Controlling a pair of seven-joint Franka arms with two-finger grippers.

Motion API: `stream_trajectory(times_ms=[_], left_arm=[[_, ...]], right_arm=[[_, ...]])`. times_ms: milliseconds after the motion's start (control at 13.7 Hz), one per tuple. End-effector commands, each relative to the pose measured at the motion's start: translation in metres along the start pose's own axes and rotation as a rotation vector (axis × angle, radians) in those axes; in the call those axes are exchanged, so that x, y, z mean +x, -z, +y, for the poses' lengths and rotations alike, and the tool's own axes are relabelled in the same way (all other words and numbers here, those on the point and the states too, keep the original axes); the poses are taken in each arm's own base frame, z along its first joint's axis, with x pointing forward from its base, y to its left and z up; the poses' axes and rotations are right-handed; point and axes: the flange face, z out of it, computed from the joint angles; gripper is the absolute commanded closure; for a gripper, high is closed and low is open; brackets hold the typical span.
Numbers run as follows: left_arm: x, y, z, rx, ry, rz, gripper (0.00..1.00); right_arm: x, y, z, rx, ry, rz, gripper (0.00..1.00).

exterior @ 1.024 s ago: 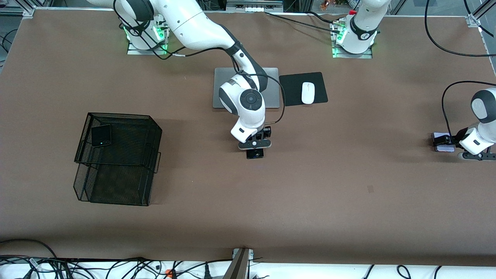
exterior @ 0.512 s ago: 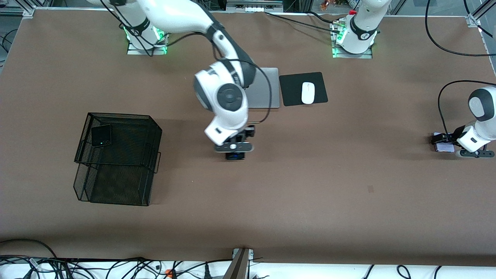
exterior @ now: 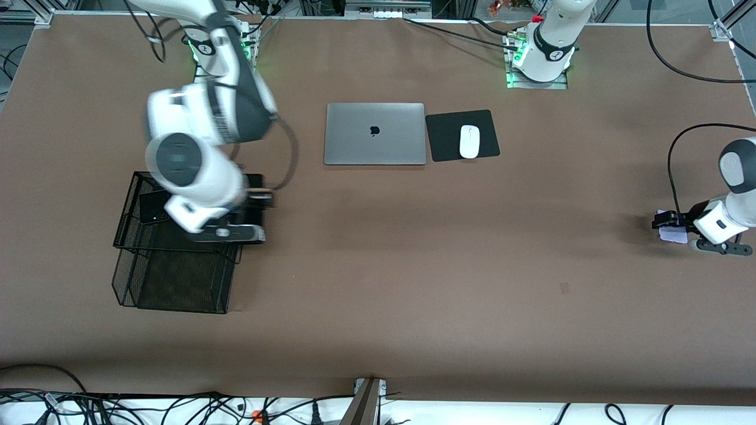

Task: Place phones with both arms
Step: 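Carry the smartphone to the basket while the left gripper grasps the Huawei, then release the smartphone in the basket while the left gripper sets the Huawei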

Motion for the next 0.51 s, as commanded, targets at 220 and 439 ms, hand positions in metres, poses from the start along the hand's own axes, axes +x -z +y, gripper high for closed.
stream_trajectory(times_ms=[220,439], left_arm=[[0.065,0.096,0.165,-0.080,0.004,-0.053,0.63],[0.080,0.104,0.278,-0.196,0.084,-0.074,0.63]], right_arm=[[-0.020,-0.070,0.099,0.019,0.069,0.036,1.00],[-0.011,-0.096,0.105,0.029,0.026,0.014,1.00]])
